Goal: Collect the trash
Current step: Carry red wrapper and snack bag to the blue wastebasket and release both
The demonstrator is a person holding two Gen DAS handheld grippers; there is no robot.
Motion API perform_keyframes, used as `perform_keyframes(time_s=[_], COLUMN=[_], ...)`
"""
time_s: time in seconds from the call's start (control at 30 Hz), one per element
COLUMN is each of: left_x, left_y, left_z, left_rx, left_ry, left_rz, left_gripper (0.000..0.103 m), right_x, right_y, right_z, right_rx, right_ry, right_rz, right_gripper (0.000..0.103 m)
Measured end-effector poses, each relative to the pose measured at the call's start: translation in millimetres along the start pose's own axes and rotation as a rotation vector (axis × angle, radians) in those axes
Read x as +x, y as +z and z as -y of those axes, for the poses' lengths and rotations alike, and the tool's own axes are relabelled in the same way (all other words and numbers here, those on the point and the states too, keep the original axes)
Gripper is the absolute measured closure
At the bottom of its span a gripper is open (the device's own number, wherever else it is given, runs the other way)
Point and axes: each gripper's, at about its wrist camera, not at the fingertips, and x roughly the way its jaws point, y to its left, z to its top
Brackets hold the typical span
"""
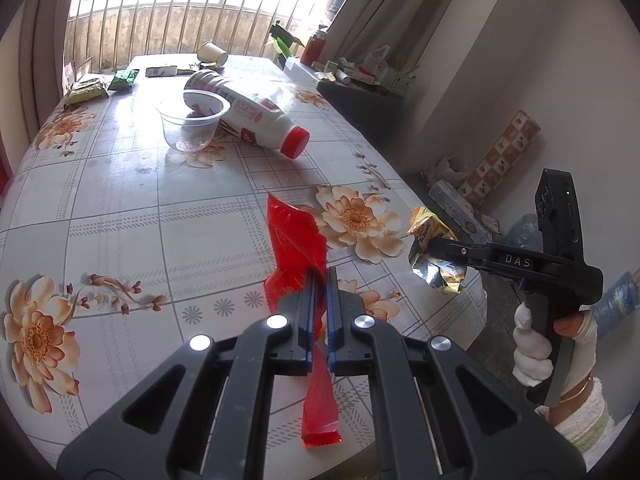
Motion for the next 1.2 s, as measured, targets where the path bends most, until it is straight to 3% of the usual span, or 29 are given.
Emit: perform_keyframes(time_s=[0.33, 0.57, 0.73, 0.93, 1.07, 1.2], left_x=[-1, 20, 51, 111, 166, 226], left_y=[20, 43, 61, 78, 80, 74], left_z=[31, 85, 149, 239, 297, 346], left_rx=[0.075, 0.18, 0.271, 0.331, 0.349, 0.374], left_ry=[-0.062, -0.147, -0.236, -0.369, -0.418, -0.419], left_rz=[0.017, -0.017, -0.079, -0.199, -0.305, -0.402], left_gripper=[0.1, 0.1, 0.1, 0.1, 0.1, 0.1], right_x=[-24, -58, -98, -143, -154, -147], right_y=[0, -8, -22, -57, -78, -92], right_z=[15, 55, 118, 224, 282, 324], right_rx=[0.075, 0.183, 0.322, 0.569, 0.697, 0.785], right_ry=[0.052, 0.07, 0.026, -0.078, -0.133, -0.157], right_rz=[0.05, 0.138, 0.241, 0.349, 0.375, 0.373], right_gripper=[0.055, 0.055, 0.055, 0.055, 0.055, 0.055])
